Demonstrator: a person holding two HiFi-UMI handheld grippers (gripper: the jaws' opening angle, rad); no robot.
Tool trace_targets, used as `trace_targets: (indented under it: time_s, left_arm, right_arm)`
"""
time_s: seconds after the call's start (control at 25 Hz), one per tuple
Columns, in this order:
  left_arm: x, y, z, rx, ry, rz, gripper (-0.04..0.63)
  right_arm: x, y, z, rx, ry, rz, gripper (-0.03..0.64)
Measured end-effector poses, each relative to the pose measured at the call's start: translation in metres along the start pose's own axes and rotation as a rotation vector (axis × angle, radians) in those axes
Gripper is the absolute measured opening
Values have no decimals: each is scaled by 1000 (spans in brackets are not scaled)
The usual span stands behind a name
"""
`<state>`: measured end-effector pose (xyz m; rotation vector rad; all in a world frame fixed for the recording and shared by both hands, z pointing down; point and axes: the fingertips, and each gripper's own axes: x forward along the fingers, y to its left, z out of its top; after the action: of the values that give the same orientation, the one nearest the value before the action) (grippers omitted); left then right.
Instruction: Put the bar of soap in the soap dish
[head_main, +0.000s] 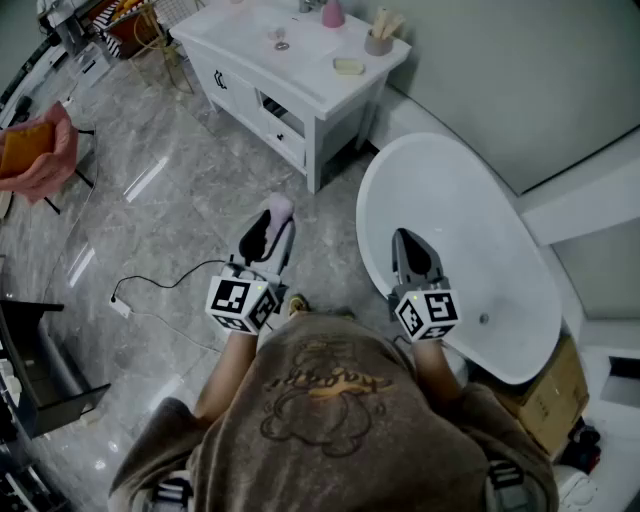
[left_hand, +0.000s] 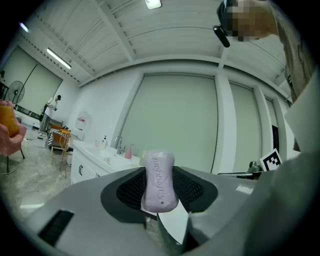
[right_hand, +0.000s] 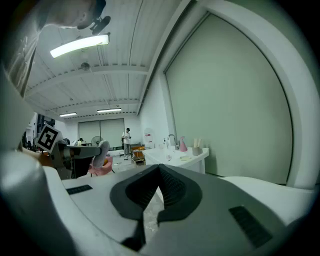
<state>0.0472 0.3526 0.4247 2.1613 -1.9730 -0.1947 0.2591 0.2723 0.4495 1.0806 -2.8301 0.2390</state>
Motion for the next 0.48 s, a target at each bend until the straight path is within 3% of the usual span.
trace_targets:
  time_s: [0.16, 0.48]
  left_arm:
    - [4, 3, 5, -25, -4, -12, 170]
    - [19, 36, 6, 11, 5, -75, 170]
  right_arm:
    - [8, 4, 3, 20, -31, 12, -5]
    - [36, 20, -5, 32, -53, -6, -2]
